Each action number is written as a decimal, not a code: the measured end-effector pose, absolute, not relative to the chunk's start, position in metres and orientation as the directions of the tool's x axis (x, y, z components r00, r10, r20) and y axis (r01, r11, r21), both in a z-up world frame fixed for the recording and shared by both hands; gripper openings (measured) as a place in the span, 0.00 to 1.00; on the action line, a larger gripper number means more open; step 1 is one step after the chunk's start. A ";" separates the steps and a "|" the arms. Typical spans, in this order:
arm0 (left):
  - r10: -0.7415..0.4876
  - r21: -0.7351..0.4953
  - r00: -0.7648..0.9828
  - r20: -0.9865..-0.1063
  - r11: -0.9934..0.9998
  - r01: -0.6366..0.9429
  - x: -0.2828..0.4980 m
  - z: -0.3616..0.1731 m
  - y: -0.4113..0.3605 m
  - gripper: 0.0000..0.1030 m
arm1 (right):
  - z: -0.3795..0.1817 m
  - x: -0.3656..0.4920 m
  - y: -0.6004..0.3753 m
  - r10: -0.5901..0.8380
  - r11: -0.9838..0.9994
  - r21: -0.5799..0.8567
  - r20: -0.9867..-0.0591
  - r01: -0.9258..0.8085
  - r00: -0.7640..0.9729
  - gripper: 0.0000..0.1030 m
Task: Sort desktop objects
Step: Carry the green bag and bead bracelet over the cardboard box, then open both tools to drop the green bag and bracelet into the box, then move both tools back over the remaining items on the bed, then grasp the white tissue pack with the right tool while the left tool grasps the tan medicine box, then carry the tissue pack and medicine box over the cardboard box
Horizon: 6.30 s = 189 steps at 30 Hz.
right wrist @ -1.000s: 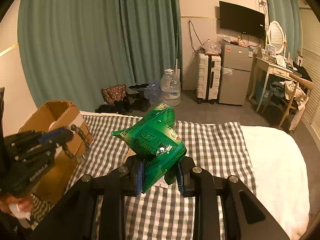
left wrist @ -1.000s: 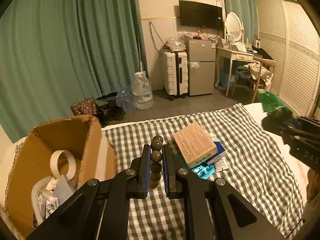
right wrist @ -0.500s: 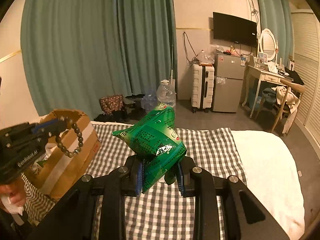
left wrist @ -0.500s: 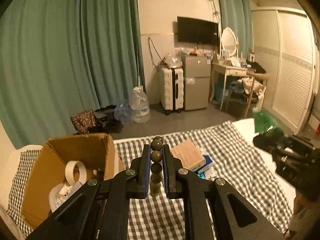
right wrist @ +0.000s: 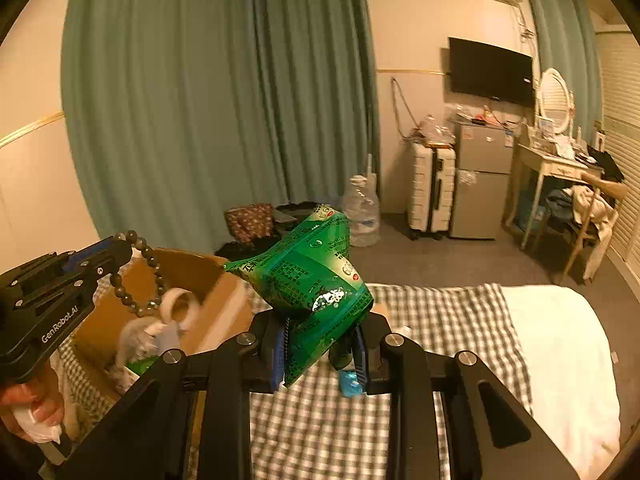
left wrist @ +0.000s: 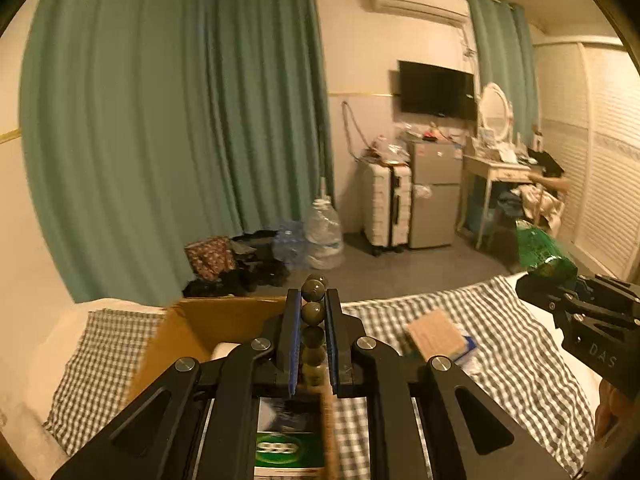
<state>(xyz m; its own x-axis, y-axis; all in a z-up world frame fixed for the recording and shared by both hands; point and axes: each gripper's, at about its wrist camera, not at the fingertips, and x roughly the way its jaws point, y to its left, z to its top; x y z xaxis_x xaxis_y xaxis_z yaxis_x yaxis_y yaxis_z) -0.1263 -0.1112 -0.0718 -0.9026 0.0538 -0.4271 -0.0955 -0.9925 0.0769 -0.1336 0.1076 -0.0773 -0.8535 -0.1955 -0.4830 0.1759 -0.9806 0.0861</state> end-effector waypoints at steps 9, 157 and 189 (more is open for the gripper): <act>0.013 0.061 -0.905 -0.424 -0.997 -0.043 -0.129 -0.076 -0.166 0.10 | -0.075 -0.142 0.036 -0.283 -0.956 0.071 -0.485 0.285 -0.827 0.25; 0.051 -0.038 -0.781 -0.623 -0.999 -0.035 -0.238 -0.193 -0.003 0.76 | -0.229 -0.248 0.224 -0.228 -0.973 0.187 -0.709 0.133 -0.668 0.24; 0.060 -0.021 -0.848 -0.526 -0.998 -0.058 -0.079 -0.078 -0.068 0.76 | -0.086 -0.075 0.200 -0.214 -0.975 0.161 -0.534 0.150 -0.818 0.24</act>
